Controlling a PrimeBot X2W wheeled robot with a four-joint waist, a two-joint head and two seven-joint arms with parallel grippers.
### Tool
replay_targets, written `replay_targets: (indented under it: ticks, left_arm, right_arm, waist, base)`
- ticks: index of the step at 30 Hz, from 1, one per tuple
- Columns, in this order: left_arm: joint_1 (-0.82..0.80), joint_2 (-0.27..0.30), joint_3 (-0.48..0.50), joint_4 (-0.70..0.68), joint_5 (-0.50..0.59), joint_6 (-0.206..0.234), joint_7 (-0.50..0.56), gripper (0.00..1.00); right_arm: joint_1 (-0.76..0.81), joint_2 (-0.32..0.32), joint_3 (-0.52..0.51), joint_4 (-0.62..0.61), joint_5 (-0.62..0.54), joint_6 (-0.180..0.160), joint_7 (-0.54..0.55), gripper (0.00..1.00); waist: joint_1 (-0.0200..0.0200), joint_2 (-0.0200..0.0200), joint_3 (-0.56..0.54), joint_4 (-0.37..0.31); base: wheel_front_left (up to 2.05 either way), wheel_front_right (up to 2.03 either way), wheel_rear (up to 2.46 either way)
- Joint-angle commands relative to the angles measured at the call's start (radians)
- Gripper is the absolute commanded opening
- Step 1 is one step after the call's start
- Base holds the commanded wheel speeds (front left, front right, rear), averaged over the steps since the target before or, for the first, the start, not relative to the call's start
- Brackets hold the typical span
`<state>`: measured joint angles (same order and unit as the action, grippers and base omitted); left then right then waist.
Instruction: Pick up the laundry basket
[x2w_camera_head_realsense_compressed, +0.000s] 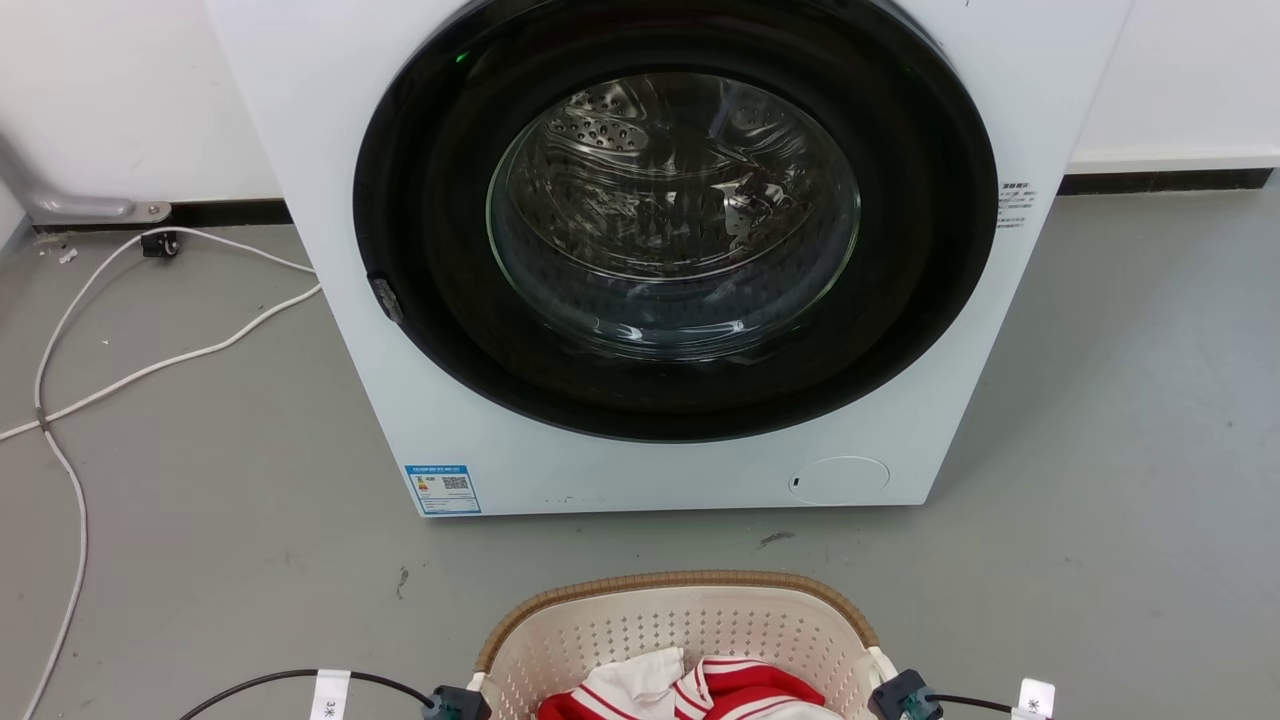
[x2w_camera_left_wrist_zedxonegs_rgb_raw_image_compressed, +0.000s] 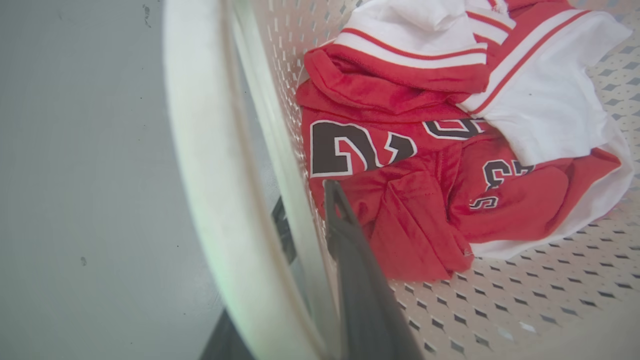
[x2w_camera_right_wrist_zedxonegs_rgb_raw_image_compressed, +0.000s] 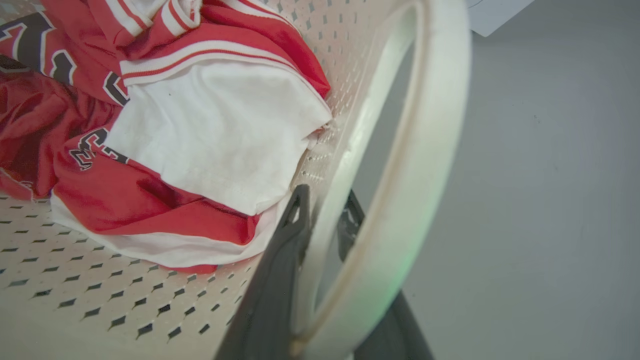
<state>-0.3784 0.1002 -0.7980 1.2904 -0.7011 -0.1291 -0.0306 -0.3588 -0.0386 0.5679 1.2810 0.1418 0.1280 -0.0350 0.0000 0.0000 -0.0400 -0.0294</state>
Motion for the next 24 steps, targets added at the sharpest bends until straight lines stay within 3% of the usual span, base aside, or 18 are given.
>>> replay_targets:
  ticks: [1,24]
  left_arm:
    - [-0.006,0.026,-0.002,-0.004,-0.003,-0.002,-0.017,0.0]
    - [-0.004,0.029,-0.021,-0.004,-0.016,-0.001,-0.017,0.0]
  right_arm:
    - [0.018,-0.022,0.014,0.014,-0.011,0.005,0.011,0.0]
    - [0.026,-0.022,0.019,0.014,-0.012,0.005,0.015,0.0]
  waist:
    - [0.0,0.0,0.0,0.0]
    - [0.0,0.0,0.001,-0.002]
  base:
    - [0.0,0.0,0.0]
    - [0.0,0.0,0.0]
